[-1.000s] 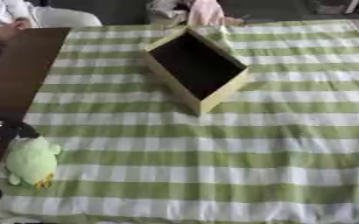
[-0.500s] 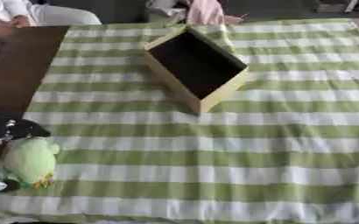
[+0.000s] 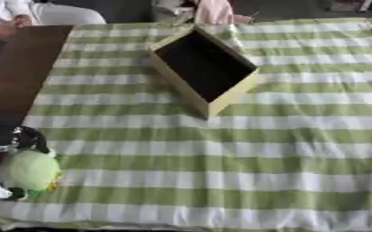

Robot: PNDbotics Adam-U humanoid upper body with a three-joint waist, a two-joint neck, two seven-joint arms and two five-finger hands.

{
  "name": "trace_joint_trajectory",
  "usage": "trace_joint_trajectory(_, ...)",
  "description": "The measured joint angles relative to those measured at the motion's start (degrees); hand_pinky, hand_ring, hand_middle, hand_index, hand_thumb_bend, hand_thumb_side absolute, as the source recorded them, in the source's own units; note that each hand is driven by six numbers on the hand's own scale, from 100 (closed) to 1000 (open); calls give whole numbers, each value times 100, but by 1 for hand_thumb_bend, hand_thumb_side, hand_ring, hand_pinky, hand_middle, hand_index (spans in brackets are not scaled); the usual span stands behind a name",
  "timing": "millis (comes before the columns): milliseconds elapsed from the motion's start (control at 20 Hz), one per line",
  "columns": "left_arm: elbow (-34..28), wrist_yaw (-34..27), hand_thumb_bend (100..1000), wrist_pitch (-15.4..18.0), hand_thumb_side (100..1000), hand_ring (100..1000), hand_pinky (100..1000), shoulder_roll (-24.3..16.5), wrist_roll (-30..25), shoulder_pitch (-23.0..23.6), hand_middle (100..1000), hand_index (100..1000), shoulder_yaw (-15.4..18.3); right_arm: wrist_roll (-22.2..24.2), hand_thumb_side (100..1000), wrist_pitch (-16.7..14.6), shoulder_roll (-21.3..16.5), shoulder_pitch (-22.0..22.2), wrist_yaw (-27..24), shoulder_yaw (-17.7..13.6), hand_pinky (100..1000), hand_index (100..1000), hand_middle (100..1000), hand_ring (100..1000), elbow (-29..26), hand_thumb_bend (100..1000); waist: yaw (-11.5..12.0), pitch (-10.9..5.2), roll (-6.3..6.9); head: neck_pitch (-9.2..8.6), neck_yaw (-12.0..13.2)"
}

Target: Pick up objects on the table and place them in the box.

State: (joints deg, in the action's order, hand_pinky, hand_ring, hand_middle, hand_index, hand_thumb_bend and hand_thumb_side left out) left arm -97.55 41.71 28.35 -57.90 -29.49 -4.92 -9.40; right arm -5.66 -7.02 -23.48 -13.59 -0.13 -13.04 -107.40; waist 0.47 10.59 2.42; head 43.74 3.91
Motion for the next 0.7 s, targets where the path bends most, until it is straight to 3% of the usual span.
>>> trace_joint_trajectory(100, 2, 114, 592, -6, 452, 671, 546, 0, 5, 12, 829, 901, -1, -8, 1000, 5, 2, 1, -3, -1, 669, 828, 614, 679, 0, 100, -4, 1, 0, 0, 1)
trace_joint_trajectory(200, 9, 287, 542, -5, 403, 653, 524, 3, 69, 36, 815, 894, -3, -13, 1000, 10, 7, 3, -13, -3, 668, 828, 614, 678, -1, 100, -4, 3, -3, 0, 1)
trace_joint_trajectory(450, 75, 413, 310, 33, 333, 577, 438, 55, 323, 78, 737, 842, -40, -23, 1000, 20, 28, 28, -46, -15, 667, 828, 613, 678, -1, 100, -4, 14, -4, 0, 1)
trace_joint_trajectory(700, 114, 217, 248, 7, 311, 550, 414, 55, 384, 82, 691, 805, -55, -21, 1000, 22, 49, 47, -54, -19, 667, 828, 612, 677, -1, 100, -4, 22, -1, 0, 1)
